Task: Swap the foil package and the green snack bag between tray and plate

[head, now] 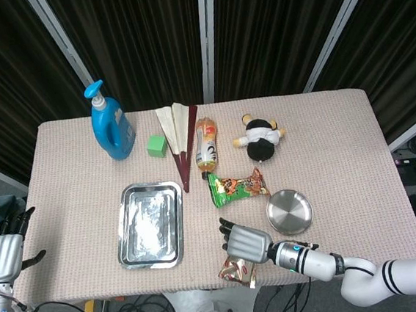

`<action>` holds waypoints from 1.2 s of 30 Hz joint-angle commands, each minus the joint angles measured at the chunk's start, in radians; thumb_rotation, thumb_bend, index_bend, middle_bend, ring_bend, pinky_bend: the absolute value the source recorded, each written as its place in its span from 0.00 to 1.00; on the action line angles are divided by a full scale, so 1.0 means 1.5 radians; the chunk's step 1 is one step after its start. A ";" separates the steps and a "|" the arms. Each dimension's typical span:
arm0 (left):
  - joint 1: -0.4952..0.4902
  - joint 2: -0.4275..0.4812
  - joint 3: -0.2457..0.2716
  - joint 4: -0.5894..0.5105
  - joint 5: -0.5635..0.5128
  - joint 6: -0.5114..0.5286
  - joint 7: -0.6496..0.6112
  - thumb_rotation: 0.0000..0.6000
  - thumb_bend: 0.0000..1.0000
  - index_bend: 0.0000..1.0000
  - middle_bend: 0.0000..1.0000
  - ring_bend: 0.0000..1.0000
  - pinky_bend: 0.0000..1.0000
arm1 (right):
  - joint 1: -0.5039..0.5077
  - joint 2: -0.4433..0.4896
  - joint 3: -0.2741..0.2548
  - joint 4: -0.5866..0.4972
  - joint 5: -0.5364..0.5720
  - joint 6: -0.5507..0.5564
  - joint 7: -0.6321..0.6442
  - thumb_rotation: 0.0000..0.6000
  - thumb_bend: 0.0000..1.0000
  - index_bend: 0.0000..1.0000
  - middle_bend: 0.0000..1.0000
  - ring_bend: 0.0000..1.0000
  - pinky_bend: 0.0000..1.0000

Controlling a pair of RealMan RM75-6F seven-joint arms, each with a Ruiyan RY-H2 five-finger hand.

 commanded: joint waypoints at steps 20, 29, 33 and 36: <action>-0.013 0.000 -0.005 -0.004 0.014 0.001 -0.012 1.00 0.04 0.10 0.19 0.12 0.23 | -0.119 0.183 0.019 -0.018 0.062 0.179 0.085 1.00 0.10 0.71 0.64 0.29 0.14; -0.015 -0.004 -0.003 0.002 0.014 -0.005 -0.012 1.00 0.04 0.10 0.19 0.12 0.23 | -0.151 0.134 0.018 0.056 0.146 0.145 0.075 1.00 0.07 0.71 0.63 0.28 0.05; -0.016 -0.003 -0.004 0.001 0.012 -0.004 -0.009 1.00 0.04 0.10 0.19 0.12 0.23 | -0.155 0.097 0.024 0.096 0.152 0.144 0.090 1.00 0.02 0.66 0.60 0.26 0.01; -0.019 -0.003 -0.008 -0.001 0.011 -0.005 -0.008 1.00 0.04 0.10 0.19 0.12 0.23 | -0.156 0.073 0.026 0.120 0.142 0.150 0.109 1.00 0.00 0.56 0.57 0.21 0.00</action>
